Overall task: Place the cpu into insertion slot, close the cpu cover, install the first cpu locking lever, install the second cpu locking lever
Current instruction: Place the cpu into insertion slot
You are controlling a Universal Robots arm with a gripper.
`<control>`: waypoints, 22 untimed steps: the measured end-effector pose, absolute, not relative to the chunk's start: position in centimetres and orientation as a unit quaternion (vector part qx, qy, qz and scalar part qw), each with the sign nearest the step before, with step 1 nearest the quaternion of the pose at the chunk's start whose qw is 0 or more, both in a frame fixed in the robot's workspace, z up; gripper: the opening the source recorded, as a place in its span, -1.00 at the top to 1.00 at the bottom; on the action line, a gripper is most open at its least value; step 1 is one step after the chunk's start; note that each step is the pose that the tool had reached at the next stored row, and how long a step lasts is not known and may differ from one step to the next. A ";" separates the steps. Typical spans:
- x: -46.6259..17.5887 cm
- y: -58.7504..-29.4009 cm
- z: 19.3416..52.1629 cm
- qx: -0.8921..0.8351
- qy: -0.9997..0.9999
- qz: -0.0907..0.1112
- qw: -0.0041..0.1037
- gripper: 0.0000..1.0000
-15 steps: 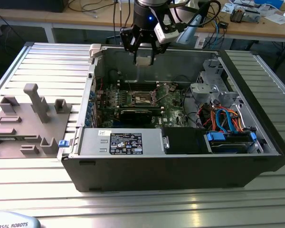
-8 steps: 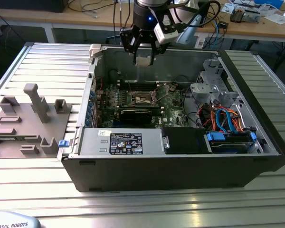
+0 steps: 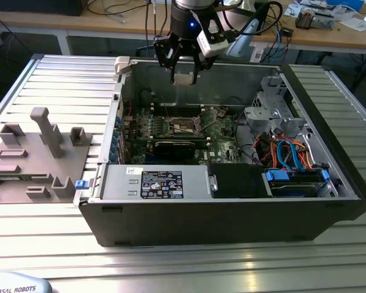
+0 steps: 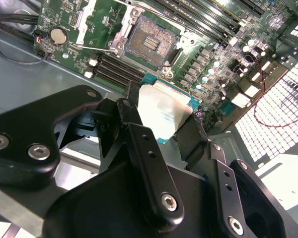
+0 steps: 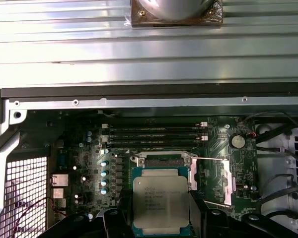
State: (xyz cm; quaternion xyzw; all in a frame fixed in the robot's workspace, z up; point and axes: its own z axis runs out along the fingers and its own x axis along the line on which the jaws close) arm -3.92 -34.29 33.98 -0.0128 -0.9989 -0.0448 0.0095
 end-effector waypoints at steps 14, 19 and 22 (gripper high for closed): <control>-4.2 -34.3 33.8 -0.013 -0.999 -0.045 0.009 -0.08; -4.4 -34.3 33.7 -0.013 -0.999 -0.045 0.009 -0.08; -4.4 -34.3 33.6 -0.013 -0.999 -0.045 0.009 -0.08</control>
